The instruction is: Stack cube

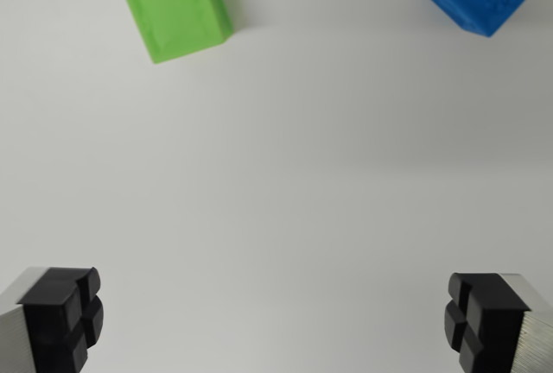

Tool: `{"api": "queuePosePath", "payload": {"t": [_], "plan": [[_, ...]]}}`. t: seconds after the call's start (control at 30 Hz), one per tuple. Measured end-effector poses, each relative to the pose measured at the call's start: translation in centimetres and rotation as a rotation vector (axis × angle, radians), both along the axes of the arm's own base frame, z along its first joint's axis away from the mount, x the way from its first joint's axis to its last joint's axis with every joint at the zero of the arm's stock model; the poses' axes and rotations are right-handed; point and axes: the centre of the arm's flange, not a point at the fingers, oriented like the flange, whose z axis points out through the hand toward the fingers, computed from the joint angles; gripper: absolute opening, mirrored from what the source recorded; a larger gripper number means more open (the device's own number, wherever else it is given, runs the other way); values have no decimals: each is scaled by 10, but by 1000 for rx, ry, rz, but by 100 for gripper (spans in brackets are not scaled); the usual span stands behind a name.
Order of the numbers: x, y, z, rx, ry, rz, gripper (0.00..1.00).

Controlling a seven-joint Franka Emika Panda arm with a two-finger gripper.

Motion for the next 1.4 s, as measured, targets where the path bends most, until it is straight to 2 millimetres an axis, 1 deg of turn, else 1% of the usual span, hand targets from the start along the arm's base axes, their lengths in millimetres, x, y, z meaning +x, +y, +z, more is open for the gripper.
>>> {"api": "queuePosePath", "payload": {"t": [0.23, 0.57, 1.4], "plan": [[4, 7, -11, 1, -9, 27, 100], [13, 21, -35, 2, -26, 86, 100], [43, 69, -116, -1, -89, 289, 100]]}}
